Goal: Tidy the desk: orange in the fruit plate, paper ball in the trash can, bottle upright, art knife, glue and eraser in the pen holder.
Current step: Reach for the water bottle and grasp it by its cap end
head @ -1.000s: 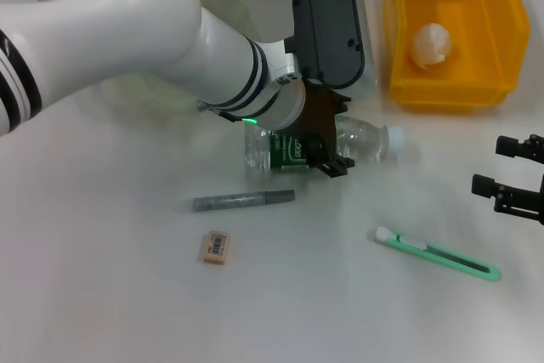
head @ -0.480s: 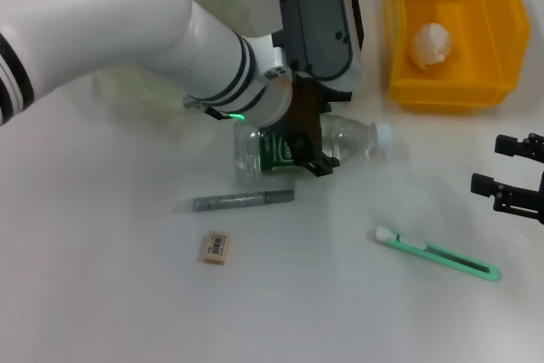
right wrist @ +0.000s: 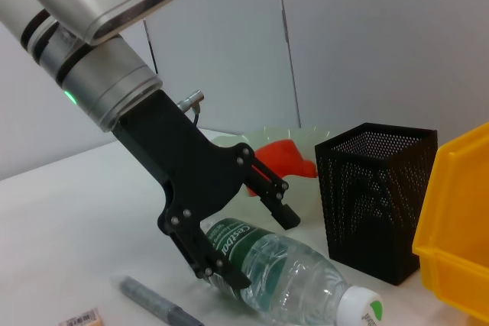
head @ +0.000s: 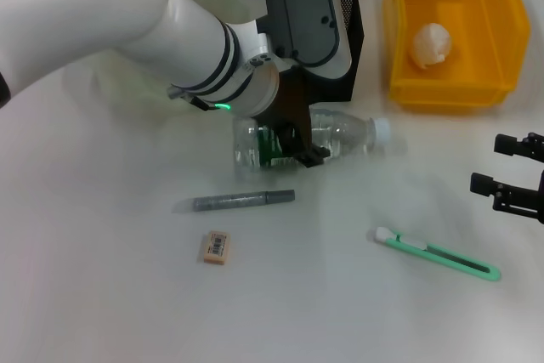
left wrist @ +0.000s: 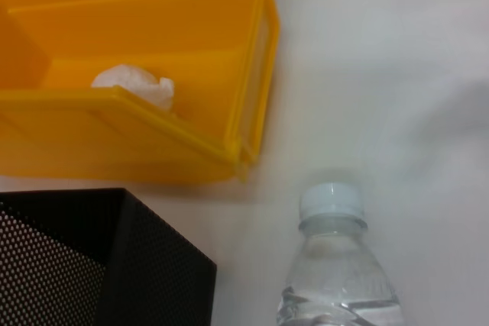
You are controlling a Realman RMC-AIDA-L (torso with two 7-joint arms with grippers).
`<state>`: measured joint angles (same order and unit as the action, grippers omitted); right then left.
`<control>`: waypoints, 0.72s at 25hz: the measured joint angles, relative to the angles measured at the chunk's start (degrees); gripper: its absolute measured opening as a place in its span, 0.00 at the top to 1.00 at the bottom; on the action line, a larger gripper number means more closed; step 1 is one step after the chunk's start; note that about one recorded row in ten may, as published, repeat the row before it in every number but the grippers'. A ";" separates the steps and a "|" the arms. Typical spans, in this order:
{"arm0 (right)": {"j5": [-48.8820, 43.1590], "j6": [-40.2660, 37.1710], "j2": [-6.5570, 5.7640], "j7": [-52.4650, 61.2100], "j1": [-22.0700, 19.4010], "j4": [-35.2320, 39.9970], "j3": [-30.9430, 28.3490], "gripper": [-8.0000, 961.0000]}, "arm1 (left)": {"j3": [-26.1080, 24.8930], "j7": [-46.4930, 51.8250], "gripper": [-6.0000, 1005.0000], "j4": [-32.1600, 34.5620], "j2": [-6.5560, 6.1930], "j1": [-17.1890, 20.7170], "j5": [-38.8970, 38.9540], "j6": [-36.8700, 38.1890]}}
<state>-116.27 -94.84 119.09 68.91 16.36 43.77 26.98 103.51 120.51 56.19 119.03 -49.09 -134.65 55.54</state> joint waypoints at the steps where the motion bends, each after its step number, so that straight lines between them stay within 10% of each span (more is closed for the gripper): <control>1: 0.00 0.00 0.00 0.00 0.03 0.00 0.00 0.19 | -0.29 -0.14 0.20 0.72 0.00 0.25 0.43 -0.12; 18: 0.00 0.00 -0.10 0.47 0.27 -0.53 -0.09 0.19 | 10.54 -3.05 0.20 -2.26 0.15 -1.80 9.76 -12.60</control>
<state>-116.28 -94.84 118.99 69.37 16.63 43.24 26.89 114.05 117.47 53.93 119.18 -50.89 -124.89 42.93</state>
